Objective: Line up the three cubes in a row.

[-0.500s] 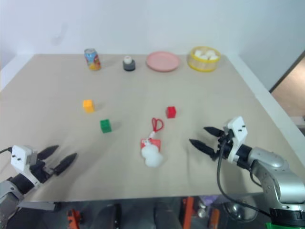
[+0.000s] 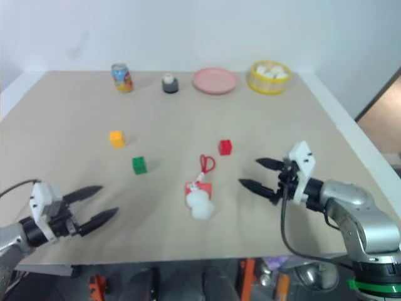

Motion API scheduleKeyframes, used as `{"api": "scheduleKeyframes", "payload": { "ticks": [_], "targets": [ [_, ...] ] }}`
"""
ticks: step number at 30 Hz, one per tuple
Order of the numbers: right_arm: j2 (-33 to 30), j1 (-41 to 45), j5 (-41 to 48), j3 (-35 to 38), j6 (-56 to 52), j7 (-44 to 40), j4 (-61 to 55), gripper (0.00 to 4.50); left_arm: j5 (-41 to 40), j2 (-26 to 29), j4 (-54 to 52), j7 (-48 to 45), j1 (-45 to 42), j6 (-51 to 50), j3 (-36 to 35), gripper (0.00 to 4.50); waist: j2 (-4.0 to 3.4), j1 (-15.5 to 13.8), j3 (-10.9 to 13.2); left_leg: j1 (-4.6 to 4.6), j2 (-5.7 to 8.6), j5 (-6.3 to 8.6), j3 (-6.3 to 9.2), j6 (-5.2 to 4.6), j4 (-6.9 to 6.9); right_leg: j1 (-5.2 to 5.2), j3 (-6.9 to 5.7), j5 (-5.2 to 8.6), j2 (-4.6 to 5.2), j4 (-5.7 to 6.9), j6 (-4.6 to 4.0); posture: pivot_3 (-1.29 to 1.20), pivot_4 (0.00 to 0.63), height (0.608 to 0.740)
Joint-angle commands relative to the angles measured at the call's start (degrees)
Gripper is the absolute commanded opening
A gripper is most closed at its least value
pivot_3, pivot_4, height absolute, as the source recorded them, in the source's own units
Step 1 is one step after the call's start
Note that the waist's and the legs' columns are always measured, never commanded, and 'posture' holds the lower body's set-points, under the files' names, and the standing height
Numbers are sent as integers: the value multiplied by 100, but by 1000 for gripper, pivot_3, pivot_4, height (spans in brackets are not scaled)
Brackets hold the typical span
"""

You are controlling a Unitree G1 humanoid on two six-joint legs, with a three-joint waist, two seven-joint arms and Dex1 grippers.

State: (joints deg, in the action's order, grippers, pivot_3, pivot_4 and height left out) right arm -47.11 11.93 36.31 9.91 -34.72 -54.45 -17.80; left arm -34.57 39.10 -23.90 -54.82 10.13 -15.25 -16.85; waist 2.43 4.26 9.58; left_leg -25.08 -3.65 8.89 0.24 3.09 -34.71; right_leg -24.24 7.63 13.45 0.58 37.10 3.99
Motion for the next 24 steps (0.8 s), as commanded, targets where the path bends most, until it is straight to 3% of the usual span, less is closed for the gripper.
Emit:
{"api": "scheduleKeyframes", "payload": {
  "ticks": [1,6,12,23,24],
  "targets": [
    [-179,280,147,-449,-138,-519,-363,4500,16,183,-203,-259,-662,89,359,4470,0,1,-1,1,0,0,0,0,0,3,0,0,0,0,0,0,150,740],
    [-111,533,-411,-1305,250,-923,-222,4500,45,100,-84,-349,-1560,-42,938,4470,0,0,0,-2,0,1,0,0,3,3,-1,4,-2,1,7,0,150,740],
    [98,866,-1082,-1975,833,-1181,309,4500,180,-41,77,-552,-1938,61,1441,4470,0,4,0,-4,-1,1,2,0,4,1,-1,6,-8,6,10,0,150,740],
    [544,1131,-1584,-2353,1295,-1369,973,4500,433,-88,230,-658,-1901,251,1656,4470,0,1,0,-2,-1,-1,9,-1,-9,7,-1,4,-13,18,11,0,150,740],
    [594,1141,-1590,-2358,1287,-1372,996,4244,448,-96,232,-659,-1881,265,1657,4490,0,1,0,-2,-2,-1,10,-1,-9,6,-1,4,-13,19,11,0,150,740]
  ]
}}
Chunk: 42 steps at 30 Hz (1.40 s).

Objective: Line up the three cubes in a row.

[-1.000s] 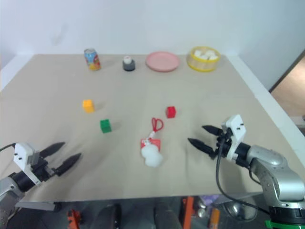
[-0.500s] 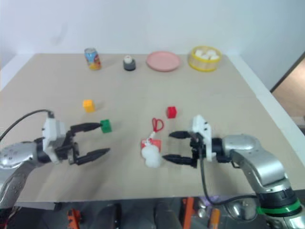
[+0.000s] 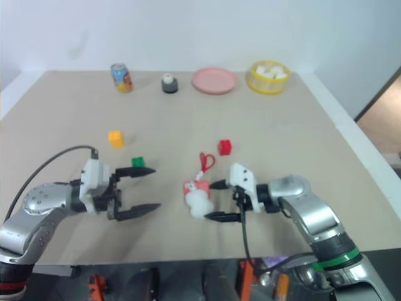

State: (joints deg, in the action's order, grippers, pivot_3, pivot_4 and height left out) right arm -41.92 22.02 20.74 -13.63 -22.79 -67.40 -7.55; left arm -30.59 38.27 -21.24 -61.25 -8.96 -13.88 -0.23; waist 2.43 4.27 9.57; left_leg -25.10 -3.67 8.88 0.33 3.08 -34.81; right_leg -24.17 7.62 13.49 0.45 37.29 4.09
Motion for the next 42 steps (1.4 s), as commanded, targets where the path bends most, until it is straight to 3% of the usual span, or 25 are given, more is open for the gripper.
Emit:
{"api": "scheduleKeyframes", "payload": {
  "ticks": [1,6,7,8,12,13,27,35,39,42],
  "targets": [
    [135,131,-61,-19,150,-88,16,3936,74,-34,-20,5,41,146,-6,4500,0,1,0,1,0,0,0,0,0,0,0,0,0,1,0,0,150,740],
    [314,149,-159,-22,276,-132,179,2353,121,-126,17,90,47,166,-38,4500,0,0,0,1,0,0,2,0,-3,1,0,0,-2,3,0,0,150,740],
    [343,162,-178,-20,286,-136,203,1797,129,-150,25,115,45,165,-47,4500,0,0,0,2,0,0,2,0,-4,3,0,0,-2,3,0,0,150,740],
    [388,192,-176,-10,240,-114,235,1670,139,-168,31,129,44,168,-44,4500,0,0,0,1,0,0,2,0,-5,3,0,-1,-2,3,1,0,150,740],
    [489,247,-145,26,183,-134,233,165,173,-222,61,171,67,198,-26,4500,0,3,0,4,0,-1,3,-1,-6,3,0,-2,-3,9,0,0,150,740],
    [496,253,-161,25,207,-153,241,14,188,-234,81,176,66,217,-19,4500,0,3,0,4,0,-1,4,-1,-7,3,-1,-2,-3,10,0,0,150,740],
    [198,153,-7,547,-137,3,138,14,253,-439,324,167,-203,271,180,4500,0,1,0,3,0,-2,4,-1,-15,6,0,-4,-3,12,3,0,150,740],
    [-865,98,1393,2271,-1425,-226,-297,14,295,-599,533,14,-329,345,360,4500,-3,-14,2,-2,2,-2,6,-1,-18,9,3,-1,-3,11,8,0,150,740],
    [-1122,-168,1421,2509,-1526,-96,-328,14,349,-733,778,-54,-515,424,456,4500,-2,-15,1,4,1,-1,12,-2,-17,13,0,0,-7,12,5,0,150,740],
    [-827,-233,1358,2505,-1395,348,-545,14,360,-787,903,-134,-635,451,490,4500,-3,13,1,5,1,-2,10,-2,-21,13,2,-3,-7,12,7,0,150,740]
  ]
}}
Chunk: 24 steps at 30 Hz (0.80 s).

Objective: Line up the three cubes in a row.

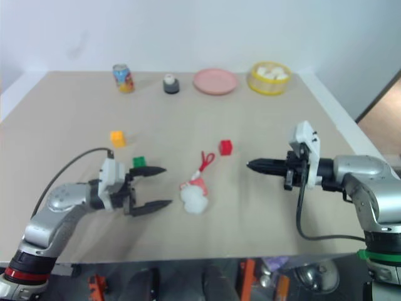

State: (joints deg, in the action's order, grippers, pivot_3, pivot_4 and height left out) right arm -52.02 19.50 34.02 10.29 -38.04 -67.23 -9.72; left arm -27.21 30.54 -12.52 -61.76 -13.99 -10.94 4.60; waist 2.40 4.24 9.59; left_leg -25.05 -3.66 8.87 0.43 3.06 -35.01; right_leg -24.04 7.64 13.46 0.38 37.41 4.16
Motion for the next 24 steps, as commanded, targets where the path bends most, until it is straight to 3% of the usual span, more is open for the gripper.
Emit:
{"api": "scheduleKeyframes", "payload": {
  "ticks": [1,4,14,24],
  "targets": [
    [264,28,59,118,125,436,-374,14,23,-22,51,-105,-153,158,10,4500,0,19,0,0,0,0,-1,0,0,-2,2,-4,0,0,0,0,150,740],
    [567,45,225,54,48,707,-634,821,51,-31,121,-138,-204,182,8,4500,-7,21,2,1,0,-1,2,-2,-1,-1,0,-7,-2,1,1,0,150,740],
    [778,27,301,-779,-228,743,-1141,4276,74,70,19,-138,-5,180,-82,4500,-6,9,2,-3,0,-2,3,-3,-1,0,1,-4,-2,0,3,0,150,740],
    [1022,738,-521,-2011,438,169,-331,4276,389,490,261,-444,291,732,-137,4500,-6,9,2,-3,-1,-2,2,-3,-6,-3,0,-6,0,0,-1,0,150,740]
  ]
}}
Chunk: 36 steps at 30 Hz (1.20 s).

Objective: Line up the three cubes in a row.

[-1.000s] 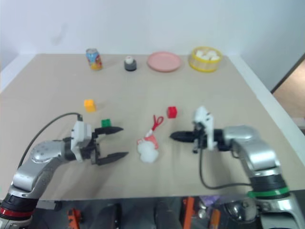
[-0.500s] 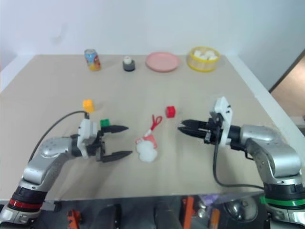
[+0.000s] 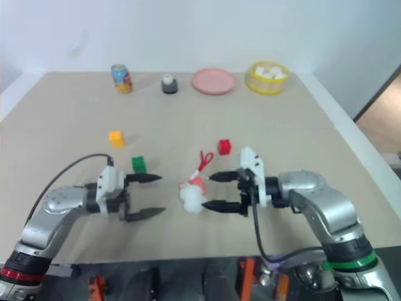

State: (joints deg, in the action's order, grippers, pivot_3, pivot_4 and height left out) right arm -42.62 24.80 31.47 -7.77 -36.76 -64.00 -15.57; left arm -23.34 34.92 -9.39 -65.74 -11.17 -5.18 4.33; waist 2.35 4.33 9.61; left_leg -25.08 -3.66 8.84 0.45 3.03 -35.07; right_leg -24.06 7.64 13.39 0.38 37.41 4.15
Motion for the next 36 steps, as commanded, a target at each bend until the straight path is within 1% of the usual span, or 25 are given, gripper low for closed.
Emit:
{"api": "scheduleKeyframes", "payload": {
  "ticks": [1,10,16,27,30,35,36],
  "targets": [
    [134,283,-380,-309,438,-203,391,4276,-4,53,-65,-43,9,167,-117,4500,0,0,0,-1,0,0,0,0,0,-1,0,0,0,0,0,0,150,740],
    [502,685,-1017,-785,1091,-623,1458,4276,41,40,-169,29,149,247,-110,4500,-1,-2,0,-6,0,0,0,0,2,-4,-1,4,0,0,1,0,150,740],
    [698,736,-1384,-1178,1352,-892,1819,4276,63,26,-239,87,293,304,-121,4500,-1,-2,1,-4,-1,0,0,0,3,-6,-1,3,-2,3,0,0,150,740],
    [1357,1132,-2066,-1338,2057,-743,2932,4276,88,-15,-300,264,455,393,-116,4500,-1,12,0,10,-2,-4,0,-3,2,-3,-2,-11,-4,10,-13,0,150,740],
    [1385,1100,-2008,-1255,2070,-841,2980,3441,88,-31,-381,386,475,335,-119,4500,-1,11,0,15,-2,-7,0,-5,2,0,-2,-16,-3,11,-13,0,150,740],
    [1368,1056,-2036,-1172,2151,-830,3027,1688,73,-15,-410,481,488,291,-126,4500,-1,8,0,13,-1,-9,0,-7,2,-2,-2,-16,-3,11,-12,0,150,740],
    [1366,1050,-2039,-1162,2151,-824,3038,1402,71,-15,-404,490,486,289,-125,4500,-1,8,0,12,-1,-9,0,-7,2,-3,-2,-16,-3,11,-12,0,150,740]
  ]
}}
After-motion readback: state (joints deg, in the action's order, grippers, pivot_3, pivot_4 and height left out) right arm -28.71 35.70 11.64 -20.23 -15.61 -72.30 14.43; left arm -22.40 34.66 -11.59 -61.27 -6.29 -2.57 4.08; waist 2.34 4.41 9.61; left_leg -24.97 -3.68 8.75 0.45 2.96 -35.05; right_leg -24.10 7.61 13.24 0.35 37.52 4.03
